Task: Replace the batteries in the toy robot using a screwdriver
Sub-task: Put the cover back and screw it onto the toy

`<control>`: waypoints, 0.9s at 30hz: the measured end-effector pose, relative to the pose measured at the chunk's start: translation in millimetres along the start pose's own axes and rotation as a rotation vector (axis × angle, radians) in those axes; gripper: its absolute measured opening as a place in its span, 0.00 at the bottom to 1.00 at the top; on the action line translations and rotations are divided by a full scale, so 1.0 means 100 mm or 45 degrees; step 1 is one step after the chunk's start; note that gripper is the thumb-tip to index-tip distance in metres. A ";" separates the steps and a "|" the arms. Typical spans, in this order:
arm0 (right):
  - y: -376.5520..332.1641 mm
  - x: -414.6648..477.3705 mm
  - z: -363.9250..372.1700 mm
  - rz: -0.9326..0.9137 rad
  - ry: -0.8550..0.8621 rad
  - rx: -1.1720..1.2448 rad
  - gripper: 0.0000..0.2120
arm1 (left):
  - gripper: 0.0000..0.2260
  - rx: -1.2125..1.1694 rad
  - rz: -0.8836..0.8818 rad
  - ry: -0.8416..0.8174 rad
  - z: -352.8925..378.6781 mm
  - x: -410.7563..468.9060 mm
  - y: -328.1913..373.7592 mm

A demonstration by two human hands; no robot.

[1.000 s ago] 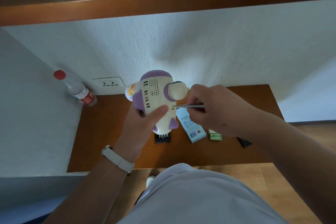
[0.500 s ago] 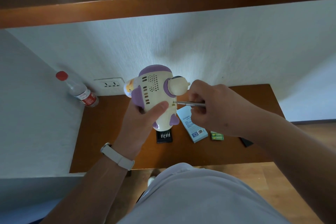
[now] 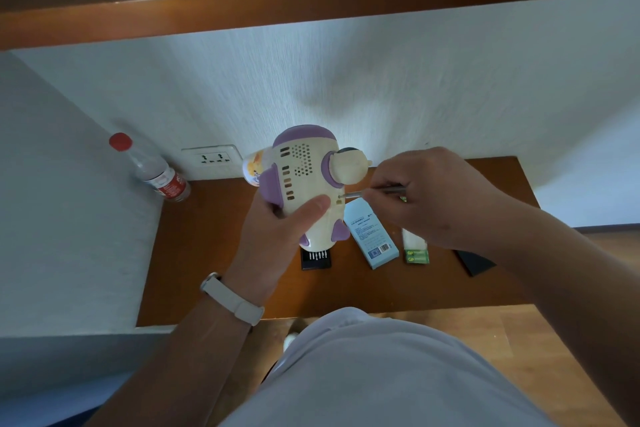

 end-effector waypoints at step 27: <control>0.06 -0.05 0.05 0.089 -0.052 0.123 0.09 | 0.21 -0.092 0.026 -0.046 0.08 0.00 -0.03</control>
Point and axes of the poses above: each hand's wrist, its own x-axis towards the middle knuckle, its own z-axis out of the palm, y = z × x, the point moved 8 cm from there along x, towards the middle knuckle, and after that the axes turned 13 degrees about x, right-handed, at the moved point
